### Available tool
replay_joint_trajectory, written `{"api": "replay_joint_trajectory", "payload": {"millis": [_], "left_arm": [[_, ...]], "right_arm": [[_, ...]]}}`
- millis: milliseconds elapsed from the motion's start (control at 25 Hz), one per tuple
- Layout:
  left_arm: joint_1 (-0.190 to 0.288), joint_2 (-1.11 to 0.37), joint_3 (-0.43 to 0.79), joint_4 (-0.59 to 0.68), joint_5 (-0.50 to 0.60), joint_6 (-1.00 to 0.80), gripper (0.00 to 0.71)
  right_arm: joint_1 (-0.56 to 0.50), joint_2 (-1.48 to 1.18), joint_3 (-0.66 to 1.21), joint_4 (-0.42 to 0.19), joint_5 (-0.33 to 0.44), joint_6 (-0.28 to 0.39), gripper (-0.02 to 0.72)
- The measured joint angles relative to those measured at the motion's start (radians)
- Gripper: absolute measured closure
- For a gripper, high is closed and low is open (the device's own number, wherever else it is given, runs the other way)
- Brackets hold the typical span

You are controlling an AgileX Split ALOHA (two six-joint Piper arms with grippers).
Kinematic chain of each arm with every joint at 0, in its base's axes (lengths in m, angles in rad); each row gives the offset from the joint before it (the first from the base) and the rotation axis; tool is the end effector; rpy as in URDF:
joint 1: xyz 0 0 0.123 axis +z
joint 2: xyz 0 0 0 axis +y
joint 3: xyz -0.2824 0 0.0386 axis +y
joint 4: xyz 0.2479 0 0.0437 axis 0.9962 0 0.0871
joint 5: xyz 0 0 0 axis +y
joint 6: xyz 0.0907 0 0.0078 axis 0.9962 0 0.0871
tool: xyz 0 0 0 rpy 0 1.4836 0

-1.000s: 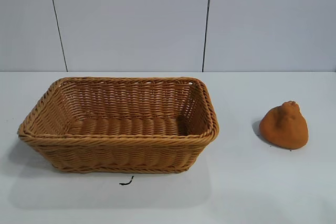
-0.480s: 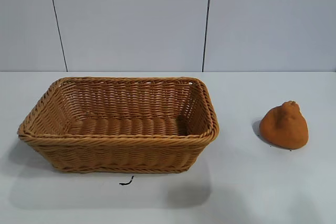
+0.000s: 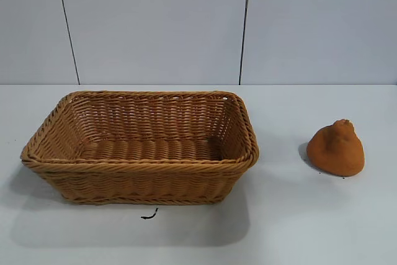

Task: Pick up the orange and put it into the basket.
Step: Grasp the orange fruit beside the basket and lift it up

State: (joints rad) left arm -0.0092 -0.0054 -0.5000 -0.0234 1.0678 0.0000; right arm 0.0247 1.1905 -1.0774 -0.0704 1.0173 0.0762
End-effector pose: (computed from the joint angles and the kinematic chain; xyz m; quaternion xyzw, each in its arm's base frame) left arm -0.0060 -0.0018 0.2766 0.0045 0.8536 -0.0141 0.5207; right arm 0.2281 0.0002 0.3365 0.0148 0.9647 -0.0205 0.2620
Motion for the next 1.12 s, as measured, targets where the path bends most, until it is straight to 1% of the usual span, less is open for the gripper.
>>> {"api": "replay_joint_trajectory", "payload": {"millis": [320, 520, 680, 800, 960, 1040, 1120], "left_arm": [[0.0, 0.0, 0.0, 0.0, 0.0, 0.0, 0.014], [0.0, 0.0, 0.0, 0.0, 0.0, 0.0, 0.014], [0.0, 0.0, 0.0, 0.0, 0.0, 0.0, 0.014], [0.0, 0.0, 0.0, 0.0, 0.0, 0.0, 0.014], [0.0, 0.0, 0.0, 0.0, 0.0, 0.0, 0.014], [0.0, 0.0, 0.0, 0.0, 0.0, 0.0, 0.014], [0.0, 0.0, 0.0, 0.0, 0.0, 0.0, 0.014]], "right_arm": [[0.0, 0.278, -0.163, 0.037, 0.002, -0.038, 0.159], [0.0, 0.453, -0.231, 0.045, 0.001, -0.046, 0.104], [0.0, 0.58, -0.257, 0.058, -0.003, -0.049, 0.093], [0.0, 0.661, -0.262, 0.07, -0.027, -0.056, 0.093], [0.0, 0.751, -0.262, 0.119, -0.088, -0.064, 0.093], [0.0, 0.776, -0.262, 0.126, -0.109, -0.065, 0.093], [0.0, 0.817, -0.262, 0.131, -0.146, -0.064, 0.093]]}}
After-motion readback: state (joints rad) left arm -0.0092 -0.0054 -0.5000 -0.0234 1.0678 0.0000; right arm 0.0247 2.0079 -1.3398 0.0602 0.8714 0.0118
